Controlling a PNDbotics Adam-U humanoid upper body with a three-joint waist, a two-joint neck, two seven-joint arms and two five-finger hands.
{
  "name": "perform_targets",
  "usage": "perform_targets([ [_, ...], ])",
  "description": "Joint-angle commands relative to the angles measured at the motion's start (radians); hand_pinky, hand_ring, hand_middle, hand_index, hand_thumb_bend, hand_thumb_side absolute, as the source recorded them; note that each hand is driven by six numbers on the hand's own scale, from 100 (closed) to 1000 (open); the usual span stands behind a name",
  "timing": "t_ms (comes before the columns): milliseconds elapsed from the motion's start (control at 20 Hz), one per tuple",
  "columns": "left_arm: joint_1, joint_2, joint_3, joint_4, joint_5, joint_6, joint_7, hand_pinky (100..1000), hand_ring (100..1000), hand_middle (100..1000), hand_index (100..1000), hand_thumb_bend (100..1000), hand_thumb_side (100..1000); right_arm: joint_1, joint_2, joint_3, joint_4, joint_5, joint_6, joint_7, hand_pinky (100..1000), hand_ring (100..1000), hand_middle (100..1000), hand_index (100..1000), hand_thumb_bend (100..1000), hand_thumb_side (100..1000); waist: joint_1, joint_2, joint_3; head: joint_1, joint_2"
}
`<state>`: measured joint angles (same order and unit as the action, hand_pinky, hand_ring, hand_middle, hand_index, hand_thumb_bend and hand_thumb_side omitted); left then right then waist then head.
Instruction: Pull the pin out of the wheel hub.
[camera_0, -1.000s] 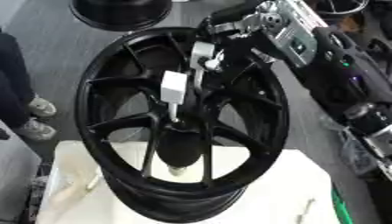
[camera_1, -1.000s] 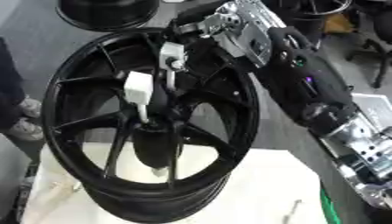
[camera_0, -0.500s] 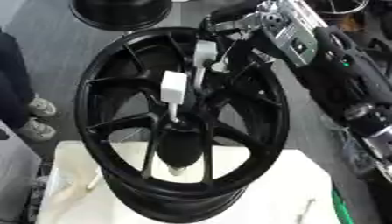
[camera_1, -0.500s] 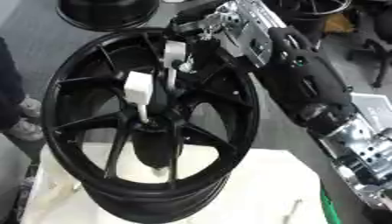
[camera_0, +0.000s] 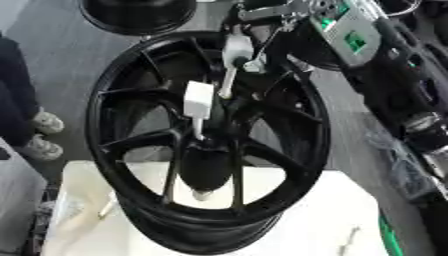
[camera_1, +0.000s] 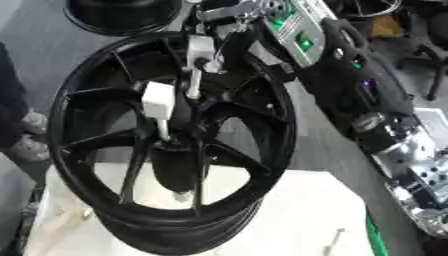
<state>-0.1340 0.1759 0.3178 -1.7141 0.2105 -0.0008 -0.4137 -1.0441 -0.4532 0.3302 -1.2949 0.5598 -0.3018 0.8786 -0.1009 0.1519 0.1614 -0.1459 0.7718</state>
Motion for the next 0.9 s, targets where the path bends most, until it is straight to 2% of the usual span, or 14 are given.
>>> perform_targets([
  [50, -0.008, 0.016, 0.006, -0.014, -0.001, 0.000, 0.000, 550, 489, 507, 645, 669, 802, -0.038, -0.072, -0.038, -0.047, -0.055, -0.009, 0.018, 662, 380, 473, 764, 100, 258, 0.005, -0.021, -0.006, 0.006, -0.002],
  [150, -0.004, 0.018, 0.008, -0.013, -0.003, 0.001, 0.003, 550, 489, 506, 645, 669, 801, -0.048, -0.119, -0.067, -0.072, -0.101, 0.009, -0.002, 662, 374, 468, 764, 100, 245, 0.002, -0.024, -0.014, 0.013, -0.002],
  [300, 0.001, 0.025, 0.015, -0.014, -0.006, 0.001, 0.009, 550, 489, 506, 645, 670, 801, -0.037, -0.223, -0.132, -0.122, -0.164, 0.043, -0.066, 673, 372, 465, 767, 100, 223, -0.003, -0.030, -0.033, 0.033, -0.002],
  [450, 0.011, 0.031, 0.024, -0.015, -0.009, 0.000, 0.019, 549, 488, 506, 645, 670, 801, 0.041, -0.357, -0.241, -0.157, -0.203, 0.091, -0.189, 671, 377, 456, 771, 100, 150, -0.006, -0.034, -0.055, 0.051, -0.002],
  [500, 0.014, 0.032, 0.026, -0.015, -0.010, 0.000, 0.021, 549, 488, 506, 645, 674, 802, 0.086, -0.404, -0.283, -0.164, -0.217, 0.108, -0.245, 667, 376, 454, 771, 100, 100, -0.007, -0.036, -0.062, 0.055, -0.002],
  [600, 0.019, 0.034, 0.030, -0.016, -0.009, -0.002, 0.025, 549, 487, 506, 645, 671, 801, 0.204, -0.493, -0.372, -0.169, -0.242, 0.143, -0.363, 663, 376, 448, 766, 100, 100, -0.005, -0.037, -0.078, 0.064, -0.002],
  [700, 0.024, 0.035, 0.036, -0.018, -0.010, -0.006, 0.031, 549, 487, 506, 644, 672, 800, 0.355, -0.559, -0.479, -0.154, -0.259, 0.187, -0.491, 651, 370, 438, 755, 100, 100, 0.000, -0.034, -0.097, 0.073, -0.002],
  [800, 0.027, 0.034, 0.042, -0.020, -0.010, -0.009, 0.037, 549, 487, 506, 645, 671, 800, 0.528, -0.570, -0.607, -0.107, -0.281, 0.240, -0.641, 632, 363, 412, 726, 100, 100, 0.006, -0.028, -0.120, 0.081, -0.002],
  [900, 0.027, 0.032, 0.045, -0.021, -0.011, -0.010, 0.040, 549, 488, 506, 645, 672, 800, 0.679, -0.539, -0.711, -0.054, -0.318, 0.279, -0.791, 630, 383, 428, 724, 100, 100, 0.009, -0.024, -0.136, 0.084, -0.002],
])
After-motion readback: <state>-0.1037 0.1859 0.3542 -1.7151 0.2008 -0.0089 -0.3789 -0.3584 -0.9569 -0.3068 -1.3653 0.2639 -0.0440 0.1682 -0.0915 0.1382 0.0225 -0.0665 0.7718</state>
